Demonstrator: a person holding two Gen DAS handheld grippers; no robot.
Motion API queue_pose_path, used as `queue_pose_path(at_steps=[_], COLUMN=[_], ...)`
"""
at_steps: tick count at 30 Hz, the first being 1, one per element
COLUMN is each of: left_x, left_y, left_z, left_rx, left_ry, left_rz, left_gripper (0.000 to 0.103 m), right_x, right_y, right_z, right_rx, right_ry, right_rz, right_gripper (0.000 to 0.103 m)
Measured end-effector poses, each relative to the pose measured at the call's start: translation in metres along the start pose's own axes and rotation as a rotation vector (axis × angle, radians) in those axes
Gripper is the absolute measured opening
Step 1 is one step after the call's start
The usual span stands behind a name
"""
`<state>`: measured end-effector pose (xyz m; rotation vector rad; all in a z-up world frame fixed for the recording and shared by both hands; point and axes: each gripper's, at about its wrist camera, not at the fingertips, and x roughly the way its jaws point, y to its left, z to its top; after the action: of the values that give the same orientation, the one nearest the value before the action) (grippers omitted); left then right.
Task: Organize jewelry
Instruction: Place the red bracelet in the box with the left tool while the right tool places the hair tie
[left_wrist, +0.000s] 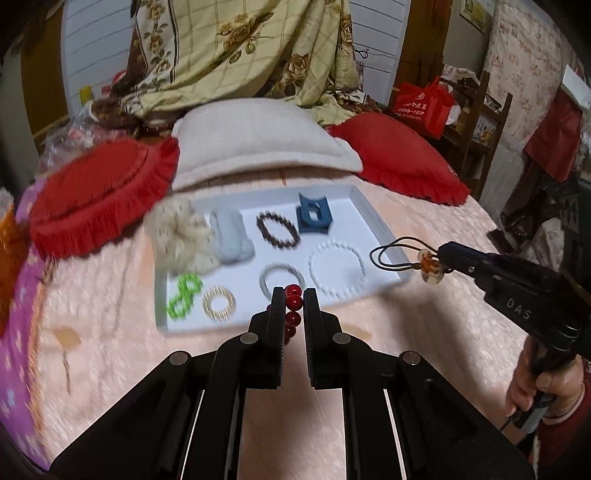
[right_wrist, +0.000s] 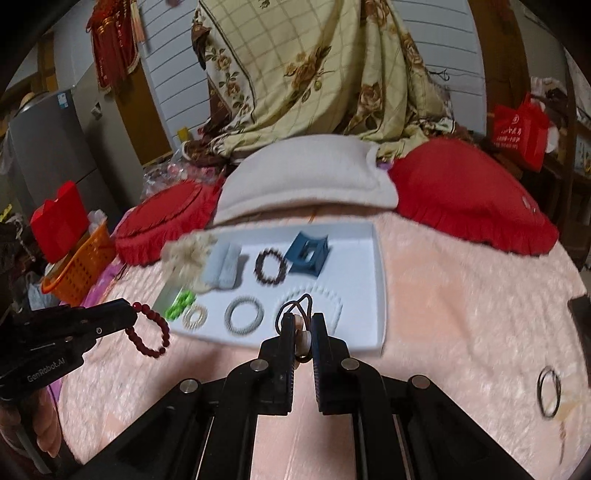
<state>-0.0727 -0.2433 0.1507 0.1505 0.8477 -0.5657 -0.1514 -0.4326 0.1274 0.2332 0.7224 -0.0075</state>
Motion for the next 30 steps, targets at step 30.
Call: queue_pose_path(at_steps=[30], left_x=[0.162], left_y=[0.044], left_z=[0.048], left_rx=[-0.085], left_ry=[0.176], left_rz=[0.085], left_gripper=[0.012], right_x=[0.152], right_y=[-0.059], right_z=[0.034], right_rx=[0.143], right_ry=[0.155], right_rz=[-0.1], right_gripper=[0.011])
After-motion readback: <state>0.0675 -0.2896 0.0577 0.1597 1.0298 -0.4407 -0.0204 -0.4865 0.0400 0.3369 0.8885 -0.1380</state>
